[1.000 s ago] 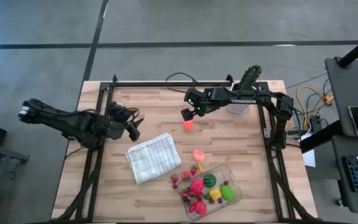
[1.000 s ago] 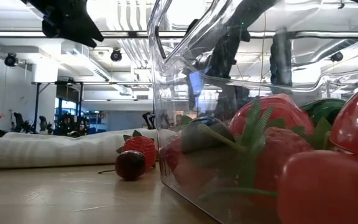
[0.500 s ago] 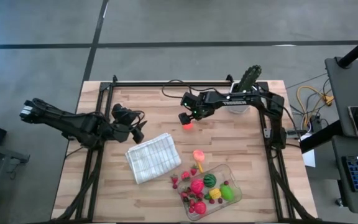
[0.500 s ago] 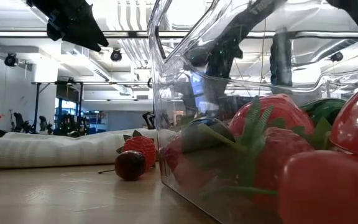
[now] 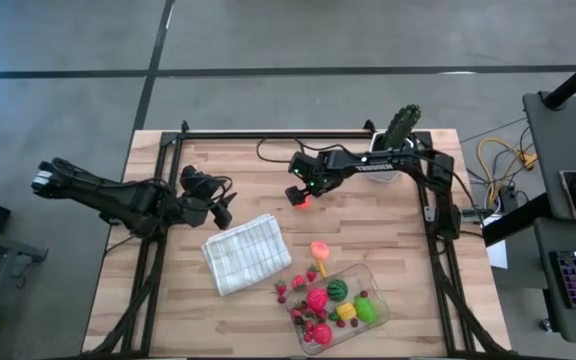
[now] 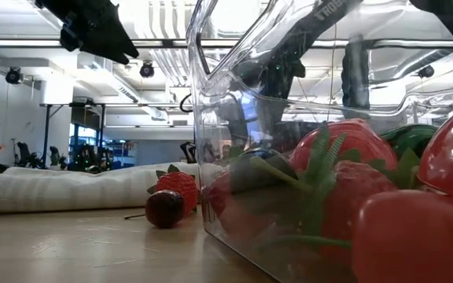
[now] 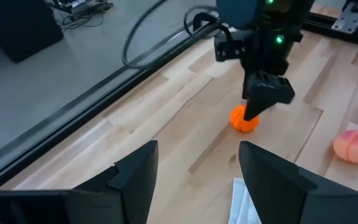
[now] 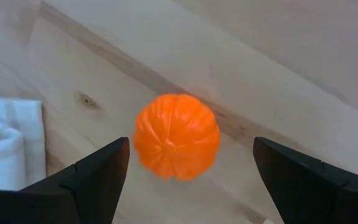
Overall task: Pick and placing Produce into tupperware
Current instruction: Put the pumpkin into the transparent bin
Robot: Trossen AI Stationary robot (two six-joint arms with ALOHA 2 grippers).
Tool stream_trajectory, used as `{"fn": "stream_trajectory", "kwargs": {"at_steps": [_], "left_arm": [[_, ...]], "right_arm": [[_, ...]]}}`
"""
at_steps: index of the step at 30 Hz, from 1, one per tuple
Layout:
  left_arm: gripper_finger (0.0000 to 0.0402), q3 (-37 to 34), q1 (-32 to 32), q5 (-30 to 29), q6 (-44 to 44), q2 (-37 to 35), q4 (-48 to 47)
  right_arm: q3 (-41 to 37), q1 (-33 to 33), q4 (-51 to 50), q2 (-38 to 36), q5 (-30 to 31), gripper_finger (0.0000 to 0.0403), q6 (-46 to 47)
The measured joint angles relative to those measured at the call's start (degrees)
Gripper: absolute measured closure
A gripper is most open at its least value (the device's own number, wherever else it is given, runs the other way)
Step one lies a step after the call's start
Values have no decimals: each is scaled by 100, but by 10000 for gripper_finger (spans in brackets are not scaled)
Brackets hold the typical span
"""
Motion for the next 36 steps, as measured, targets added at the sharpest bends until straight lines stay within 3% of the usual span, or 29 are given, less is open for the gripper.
{"fn": "stream_trajectory", "kwargs": {"at_steps": [13,18,36], "left_arm": [[191,-2,38,-2,11,0,1],[191,-2,38,-2,-24,0,7],[191,-9,72,-28,-26,31,24]], "right_arm": [[-2,14,277,123,50,69,-516],[-2,14,369,264,29,69,-1104],[-2,29,233,366,-13,92,-1188]]}}
